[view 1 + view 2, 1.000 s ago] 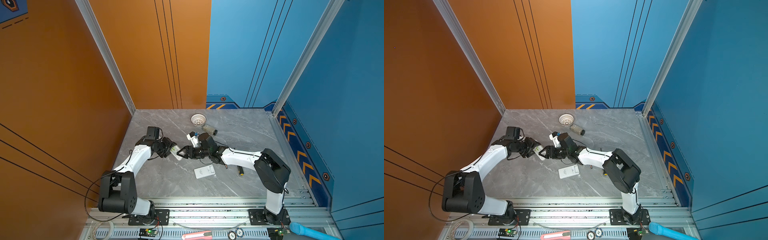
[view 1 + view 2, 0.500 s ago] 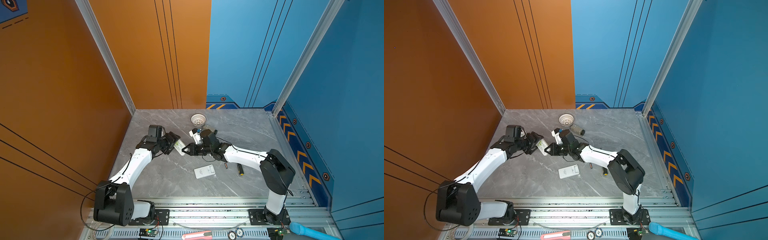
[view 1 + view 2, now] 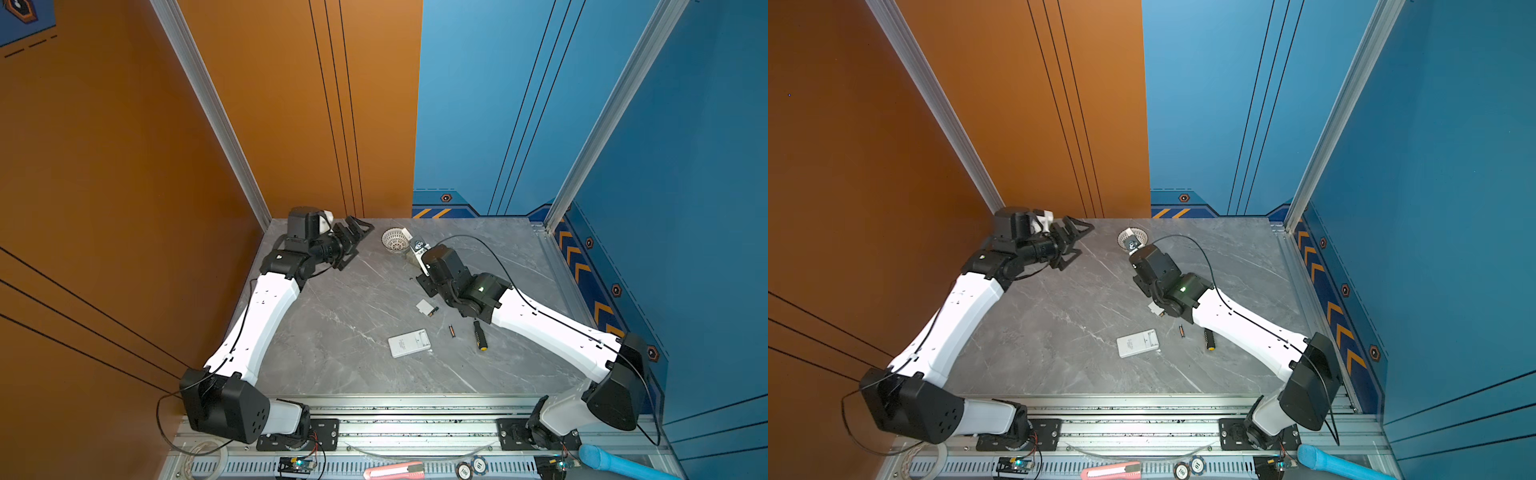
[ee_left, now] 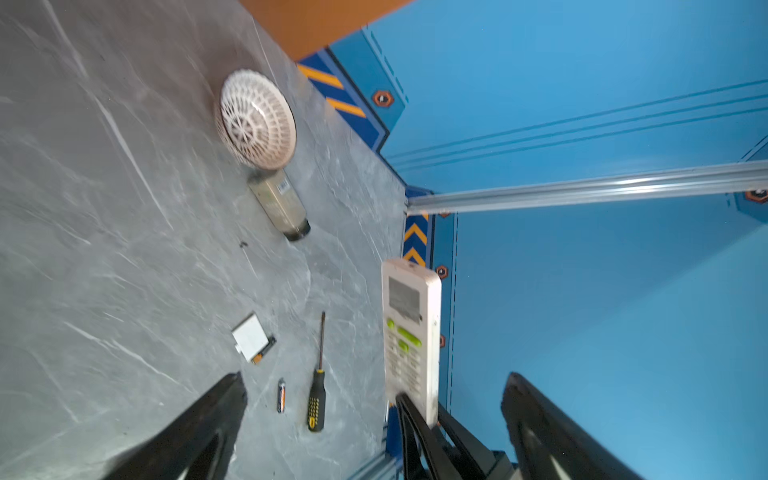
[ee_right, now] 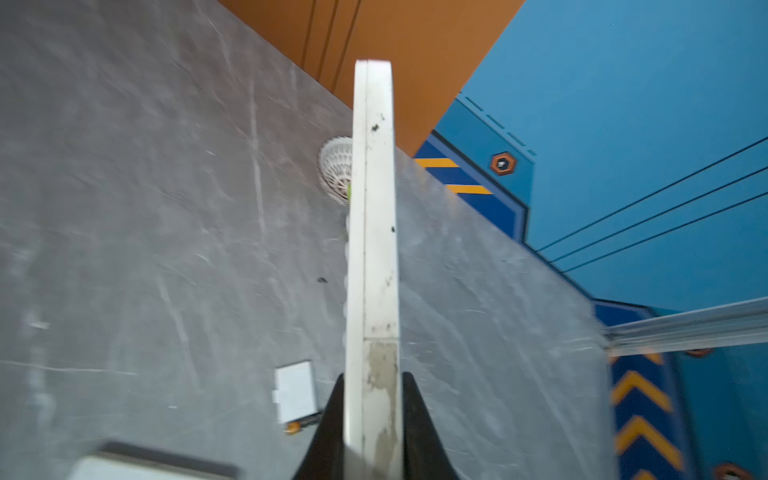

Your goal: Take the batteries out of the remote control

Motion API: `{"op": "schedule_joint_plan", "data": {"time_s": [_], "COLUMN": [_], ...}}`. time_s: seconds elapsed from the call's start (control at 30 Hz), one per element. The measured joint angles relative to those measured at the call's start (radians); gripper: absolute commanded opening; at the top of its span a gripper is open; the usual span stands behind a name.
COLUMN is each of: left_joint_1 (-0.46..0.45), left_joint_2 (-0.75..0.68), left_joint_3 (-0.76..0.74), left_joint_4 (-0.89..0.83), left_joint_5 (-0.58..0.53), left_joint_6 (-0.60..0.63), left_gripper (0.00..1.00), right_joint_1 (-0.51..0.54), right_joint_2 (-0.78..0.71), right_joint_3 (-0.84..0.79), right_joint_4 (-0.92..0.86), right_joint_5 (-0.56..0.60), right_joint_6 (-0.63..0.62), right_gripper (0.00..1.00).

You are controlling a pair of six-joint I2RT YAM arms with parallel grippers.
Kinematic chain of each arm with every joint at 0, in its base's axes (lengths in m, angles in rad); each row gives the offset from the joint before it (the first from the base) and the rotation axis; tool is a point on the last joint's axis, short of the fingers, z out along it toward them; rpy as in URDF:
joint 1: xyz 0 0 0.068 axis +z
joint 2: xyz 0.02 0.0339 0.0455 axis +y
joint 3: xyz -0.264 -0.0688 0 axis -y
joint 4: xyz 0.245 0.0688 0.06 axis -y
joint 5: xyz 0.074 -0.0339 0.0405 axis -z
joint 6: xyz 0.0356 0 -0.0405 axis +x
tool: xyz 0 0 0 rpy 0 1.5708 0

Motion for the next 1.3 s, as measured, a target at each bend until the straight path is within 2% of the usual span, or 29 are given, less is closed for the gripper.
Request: {"op": "schedule_joint_plan", "data": {"time_s": [0.07,0.17,0.33,0.5,0.53,0.63,0.73,0.9,0.97,1.07,1.1,1.2,1.3], "left_joint_1": [-0.033,-0.054,-0.079,-0.105,-0.107,-0.111,-0.111,-0.111,-0.109,-0.108,-0.102,-0.071,-0.022], "left_joint_2": [0.037,0.064,0.073,0.116,0.127,0.147,0.157,0.167,0.167,0.167,0.167,0.166,0.143], "left_joint_3": [0.004,0.003,-0.01,-0.043,-0.048,-0.074,-0.104,-0.132,-0.145,-0.179,-0.189,-0.203,-0.247], "left_joint_4": [-0.021,-0.044,-0.026,0.038,0.051,0.096,0.154,0.22,0.235,0.261,0.282,0.335,0.409], "left_joint_5": [0.005,0.005,0.003,-0.009,-0.014,-0.023,-0.023,-0.021,-0.018,-0.003,-0.002,-0.003,-0.011], "left_joint_6": [-0.017,-0.041,-0.092,-0.152,-0.163,-0.207,-0.253,-0.298,-0.322,-0.346,-0.35,-0.364,-0.377], "left_gripper": [0.98,0.98,0.98,0.99,0.94,0.58,0.4,0.19,0.09,0.05,0.05,0.05,0.04], "right_joint_1": [0.001,0.008,0.076,0.144,0.151,0.174,0.192,0.208,0.21,0.219,0.219,0.214,0.191], "right_joint_2": [0.006,0.016,0.024,0.032,0.034,0.04,0.048,0.066,0.067,0.068,0.068,0.047,-0.02], "right_joint_3": [-0.048,-0.079,-0.086,-0.089,-0.089,-0.089,-0.089,-0.089,-0.087,-0.084,-0.076,-0.069,-0.069], "right_joint_4": [0.028,0.053,0.129,0.179,0.184,0.193,0.192,0.182,0.159,0.116,0.095,0.047,0.022], "right_joint_5": [0.067,0.118,0.151,0.15,0.15,0.15,0.15,0.166,0.169,0.164,0.145,0.056,-0.083], "right_joint_6": [-0.116,-0.217,-0.306,-0.335,-0.336,-0.339,-0.335,-0.287,-0.279,-0.223,-0.178,-0.042,0.126], "right_gripper": [0.0,0.0,0.0,0.0,0.0,0.0,0.0,0.0,0.12,0.57,0.66,0.78,0.81]}}
